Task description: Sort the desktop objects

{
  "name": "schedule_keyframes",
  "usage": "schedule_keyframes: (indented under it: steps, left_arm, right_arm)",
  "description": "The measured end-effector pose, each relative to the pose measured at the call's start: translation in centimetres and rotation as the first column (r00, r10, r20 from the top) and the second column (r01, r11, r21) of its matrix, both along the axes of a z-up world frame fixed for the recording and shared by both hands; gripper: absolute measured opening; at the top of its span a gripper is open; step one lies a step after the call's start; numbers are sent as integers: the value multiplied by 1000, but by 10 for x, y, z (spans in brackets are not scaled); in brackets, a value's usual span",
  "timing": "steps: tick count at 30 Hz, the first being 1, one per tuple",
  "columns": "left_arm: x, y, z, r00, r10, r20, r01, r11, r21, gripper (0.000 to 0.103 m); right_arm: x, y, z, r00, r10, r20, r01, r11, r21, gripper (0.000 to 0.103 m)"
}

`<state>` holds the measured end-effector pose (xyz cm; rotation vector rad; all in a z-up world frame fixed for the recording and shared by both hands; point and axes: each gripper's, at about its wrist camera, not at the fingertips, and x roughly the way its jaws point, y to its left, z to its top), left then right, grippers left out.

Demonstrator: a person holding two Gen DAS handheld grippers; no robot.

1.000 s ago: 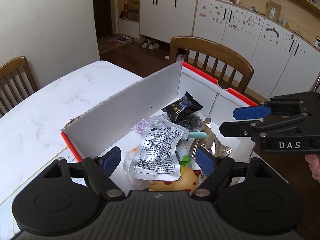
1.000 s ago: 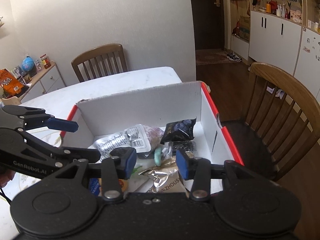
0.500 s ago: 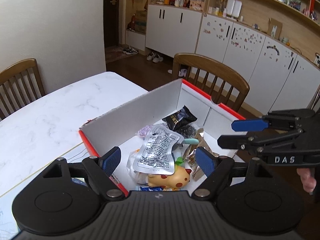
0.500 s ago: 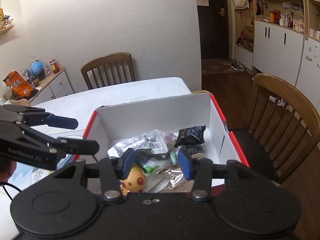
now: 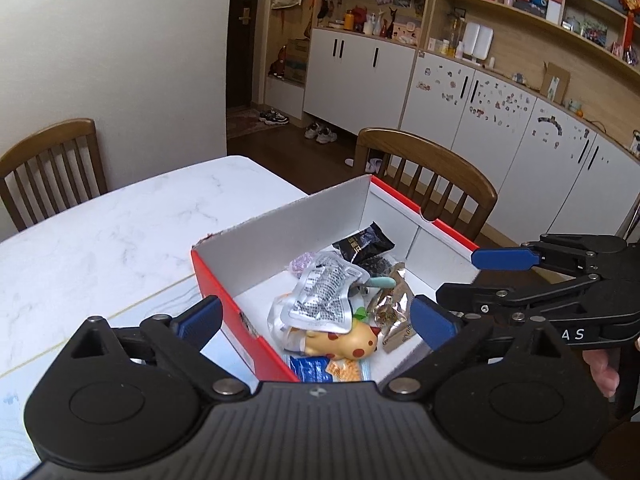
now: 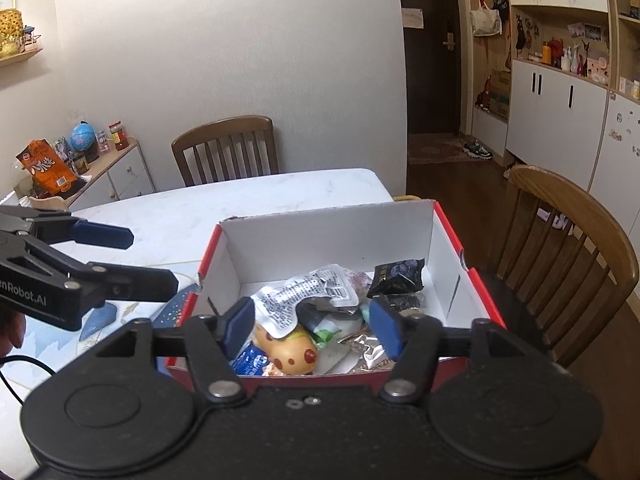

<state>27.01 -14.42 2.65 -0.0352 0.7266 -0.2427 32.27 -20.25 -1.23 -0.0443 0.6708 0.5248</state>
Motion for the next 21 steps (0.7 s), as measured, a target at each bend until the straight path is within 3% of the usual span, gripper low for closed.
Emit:
schedule_keyframes:
  steps: [9,21]
  left_arm:
    - [-21,5,-1,1000,8,20,-8,1000,-10,103]
    - [-39,11,-4,998,23,54,-23,1000,8,103]
  right_arm:
    - [-18,2,2,999,-30,23,30,1000,0,83]
    - [-45,1,1,995,-82,55,82,997,12,94]
